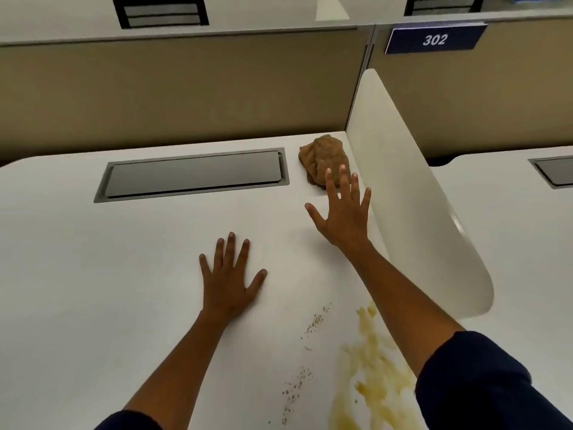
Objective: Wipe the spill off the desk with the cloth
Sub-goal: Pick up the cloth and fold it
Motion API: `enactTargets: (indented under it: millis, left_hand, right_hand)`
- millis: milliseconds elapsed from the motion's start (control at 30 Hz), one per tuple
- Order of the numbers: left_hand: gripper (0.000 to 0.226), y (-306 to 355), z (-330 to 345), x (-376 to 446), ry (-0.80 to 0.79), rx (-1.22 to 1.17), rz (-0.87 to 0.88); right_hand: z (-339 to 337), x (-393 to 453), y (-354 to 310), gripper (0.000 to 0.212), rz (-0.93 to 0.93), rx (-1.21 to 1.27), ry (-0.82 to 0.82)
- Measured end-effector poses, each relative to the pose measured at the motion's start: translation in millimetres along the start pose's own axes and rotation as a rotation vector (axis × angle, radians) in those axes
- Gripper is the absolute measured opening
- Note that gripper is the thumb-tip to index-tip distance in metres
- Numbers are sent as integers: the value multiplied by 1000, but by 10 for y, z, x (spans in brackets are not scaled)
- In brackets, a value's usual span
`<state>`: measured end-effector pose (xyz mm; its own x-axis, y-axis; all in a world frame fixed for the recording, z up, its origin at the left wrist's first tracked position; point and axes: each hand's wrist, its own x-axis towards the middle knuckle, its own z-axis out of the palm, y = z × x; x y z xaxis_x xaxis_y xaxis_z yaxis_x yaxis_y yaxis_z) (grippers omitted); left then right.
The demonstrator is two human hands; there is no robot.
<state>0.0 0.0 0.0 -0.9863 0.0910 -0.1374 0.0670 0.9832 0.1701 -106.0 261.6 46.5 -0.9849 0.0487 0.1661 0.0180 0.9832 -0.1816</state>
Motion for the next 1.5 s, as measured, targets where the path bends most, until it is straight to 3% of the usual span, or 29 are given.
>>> enactTargets:
  millis: [133, 333, 833, 1233, 1367, 1500]
  left_hand:
    - [81, -15, 70, 68, 105, 31, 10]
    - [81, -32, 127, 91, 120, 7, 19]
    - [82, -62, 140, 111, 112, -3, 15]
    - [95, -65, 39, 73, 20, -70, 61]
    - [97, 62, -125, -42, -77, -354, 13]
    - [96, 299, -406, -169, -20, -517, 41]
  right_hand:
    - [112, 230, 46, 90, 8, -9, -32]
    - [272, 443, 102, 88, 30, 9, -131]
    - [67, 748, 172, 34, 70, 53, -12]
    - [-435, 97, 92, 29, 149, 728, -6]
    - [-662, -151, 21, 26, 135, 803, 9]
    - [-902, -350, -79, 27, 122, 815, -19]
